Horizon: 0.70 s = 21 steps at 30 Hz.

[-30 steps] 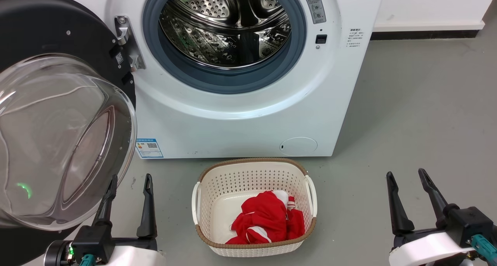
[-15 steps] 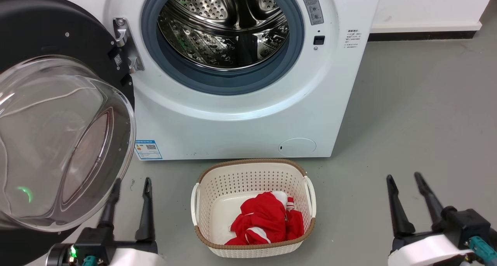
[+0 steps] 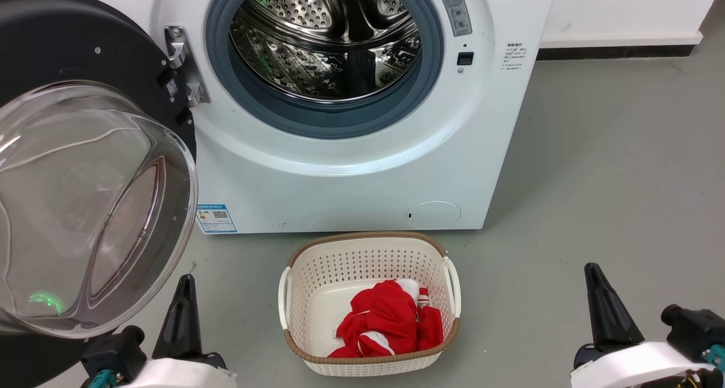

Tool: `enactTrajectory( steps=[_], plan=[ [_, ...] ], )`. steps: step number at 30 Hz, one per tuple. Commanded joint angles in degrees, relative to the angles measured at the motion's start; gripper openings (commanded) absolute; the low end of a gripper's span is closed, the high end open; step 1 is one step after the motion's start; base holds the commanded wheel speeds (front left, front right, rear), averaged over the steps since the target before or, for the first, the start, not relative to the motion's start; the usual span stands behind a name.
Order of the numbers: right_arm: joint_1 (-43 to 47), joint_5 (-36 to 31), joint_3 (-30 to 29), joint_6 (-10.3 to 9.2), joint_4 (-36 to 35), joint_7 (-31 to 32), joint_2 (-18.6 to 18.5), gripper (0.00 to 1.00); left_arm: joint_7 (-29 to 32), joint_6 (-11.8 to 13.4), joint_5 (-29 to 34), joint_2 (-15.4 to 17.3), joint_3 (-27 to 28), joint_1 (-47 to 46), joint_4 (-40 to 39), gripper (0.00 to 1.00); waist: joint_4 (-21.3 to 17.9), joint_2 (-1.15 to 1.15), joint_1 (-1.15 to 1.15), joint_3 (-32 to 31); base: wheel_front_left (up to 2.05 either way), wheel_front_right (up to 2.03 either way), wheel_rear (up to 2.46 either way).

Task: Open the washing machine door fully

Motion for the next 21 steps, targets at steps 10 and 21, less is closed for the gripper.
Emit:
enactTrajectory(
  steps=[10, 21],
  plan=[
    [-3.0, 12.7, 0.1, -0.01, 0.9, 1.7, -1.0, 0.0, 2.6, -0.8, -12.2, 0.1, 0.3, -2.9, 0.8, 0.0, 0.1, 0.0, 0.0, 0.0, 0.0, 0.0, 0.0],
    [-4.2, 23.1, -0.1, -0.01, 2.3, 3.2, -1.3, 0.0, 5.1, -1.2, -22.4, 0.1, 0.7, -4.2, 2.3, 0.0, 0.1, 0.0, 0.0, 0.0, 0.0, 0.0, 0.0]
  ],
)
